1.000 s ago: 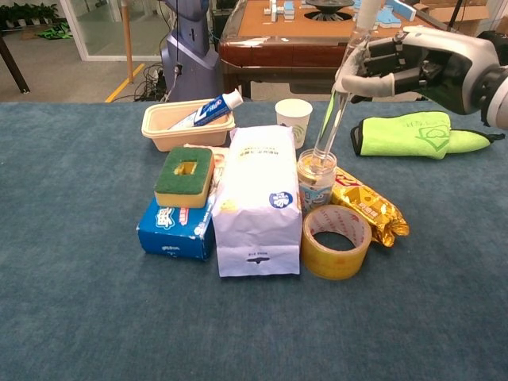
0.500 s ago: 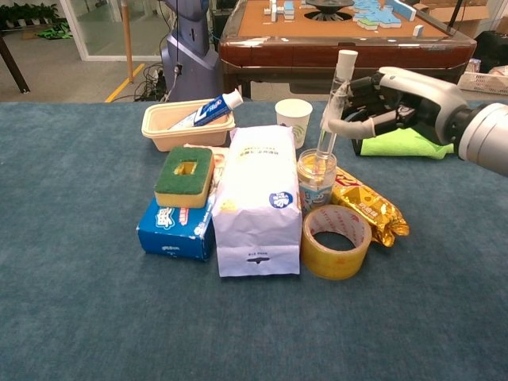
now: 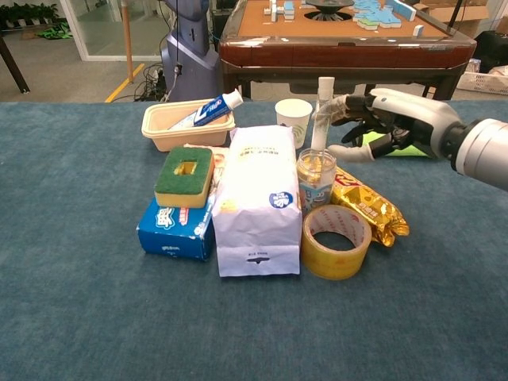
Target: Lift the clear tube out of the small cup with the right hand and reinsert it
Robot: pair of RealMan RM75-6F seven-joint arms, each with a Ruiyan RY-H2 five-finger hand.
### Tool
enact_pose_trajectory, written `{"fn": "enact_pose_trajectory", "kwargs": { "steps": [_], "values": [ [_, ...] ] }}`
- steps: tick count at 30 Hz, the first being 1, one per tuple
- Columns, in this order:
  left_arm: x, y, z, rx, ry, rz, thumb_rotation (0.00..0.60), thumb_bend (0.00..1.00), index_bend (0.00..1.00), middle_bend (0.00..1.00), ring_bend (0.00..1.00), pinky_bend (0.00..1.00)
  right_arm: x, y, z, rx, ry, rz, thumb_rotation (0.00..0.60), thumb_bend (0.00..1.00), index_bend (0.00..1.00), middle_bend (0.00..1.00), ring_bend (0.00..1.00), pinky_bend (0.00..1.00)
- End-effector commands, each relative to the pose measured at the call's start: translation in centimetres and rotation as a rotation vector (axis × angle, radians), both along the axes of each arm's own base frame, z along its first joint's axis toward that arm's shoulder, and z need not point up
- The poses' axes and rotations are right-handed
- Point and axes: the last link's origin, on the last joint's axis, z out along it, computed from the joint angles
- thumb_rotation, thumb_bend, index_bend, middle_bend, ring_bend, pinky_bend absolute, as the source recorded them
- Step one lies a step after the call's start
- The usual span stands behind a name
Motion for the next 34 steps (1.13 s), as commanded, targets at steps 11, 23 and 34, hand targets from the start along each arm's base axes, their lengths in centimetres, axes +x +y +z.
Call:
{"fn": "enact_pose_trajectory", "kwargs": {
  "steps": [11, 23, 34],
  "values": [
    [0.8, 1.4, 0.0, 0.006, -0.006, -0.035, 0.600, 0.19, 0.14, 0.10, 0.15, 0.05, -4.2, 3.7, 8.4, -0.310, 0.173, -0.026, 0.600, 0.41, 0.14, 0.15, 0.08, 0.16],
    [2.3, 2.7, -0.6, -0.002, 0.001, -0.082, 0.600, 0.19, 0.14, 0.10, 0.15, 0.05, -9.6, 11.5, 15.2, -0.498, 0.473, -0.187, 0.600, 0.41, 0.16, 0.20, 0.08, 0.16],
    [2.4, 1.9, -0.7, -0.006, -0.005, -0.071, 0.600, 0.19, 0.14, 0.10, 0.15, 0.05, -11.6, 14.4, 16.0, -0.451, 0.496, -0.281, 0.600, 0.41, 0.19, 0.21, 0.09, 0.16]
  ]
}}
